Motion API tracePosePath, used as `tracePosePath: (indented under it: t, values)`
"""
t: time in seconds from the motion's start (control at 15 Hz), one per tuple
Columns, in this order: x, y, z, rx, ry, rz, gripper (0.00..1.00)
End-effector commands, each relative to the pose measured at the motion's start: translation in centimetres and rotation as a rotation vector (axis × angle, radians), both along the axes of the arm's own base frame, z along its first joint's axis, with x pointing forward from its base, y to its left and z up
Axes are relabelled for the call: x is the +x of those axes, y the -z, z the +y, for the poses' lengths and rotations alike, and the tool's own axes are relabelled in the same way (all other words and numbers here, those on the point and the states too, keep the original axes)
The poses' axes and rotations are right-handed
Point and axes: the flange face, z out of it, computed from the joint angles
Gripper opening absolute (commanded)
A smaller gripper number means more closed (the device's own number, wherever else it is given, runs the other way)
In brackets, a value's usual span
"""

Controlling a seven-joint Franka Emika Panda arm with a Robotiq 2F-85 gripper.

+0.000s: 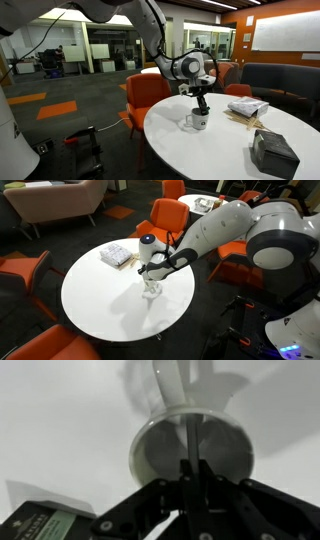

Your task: Take the marker out of the cup and put it on the table

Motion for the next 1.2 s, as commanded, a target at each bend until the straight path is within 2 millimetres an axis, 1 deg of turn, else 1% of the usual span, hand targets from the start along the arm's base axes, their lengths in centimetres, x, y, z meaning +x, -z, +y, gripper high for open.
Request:
tracePosePath:
  t: [0.0, 0.2, 0.27, 0.33, 0.47, 0.53, 0.6, 0.67, 0.73, 0.87, 0.93, 1.13]
  values:
    - [-0.6, -2.6, 1.1, -0.009, -0.044, 0.015, 0.00]
    - [-1.2, -5.4, 1.1, -0.002, -0.028, 0.043, 0.00]
    - [-1.8, -6.6, 0.9, 0.033, -0.035, 0.076, 0.00]
    - [-2.4, -7.6, 0.4, 0.026, -0.036, 0.126, 0.00]
    - [-3.7, -8.8, -2.2, -0.022, 0.015, 0.209, 0.00]
    - [-4.6, -9.0, -3.9, -0.026, 0.035, 0.248, 0.00]
    - [-5.4, -8.9, -5.6, -0.039, 0.054, 0.278, 0.00]
    - [-6.1, -8.3, -7.4, -0.040, 0.078, 0.304, 0.00]
    - [-6.7, -7.8, -8.9, -0.057, 0.106, 0.292, 0.00]
    - [-7.6, -6.0, -11.5, -0.064, 0.137, 0.262, 0.00]
    - [-7.8, -4.9, -12.6, -0.059, 0.144, 0.235, 0.00]
    - [-8.5, -2.4, -14.4, -0.037, 0.152, 0.210, 0.00]
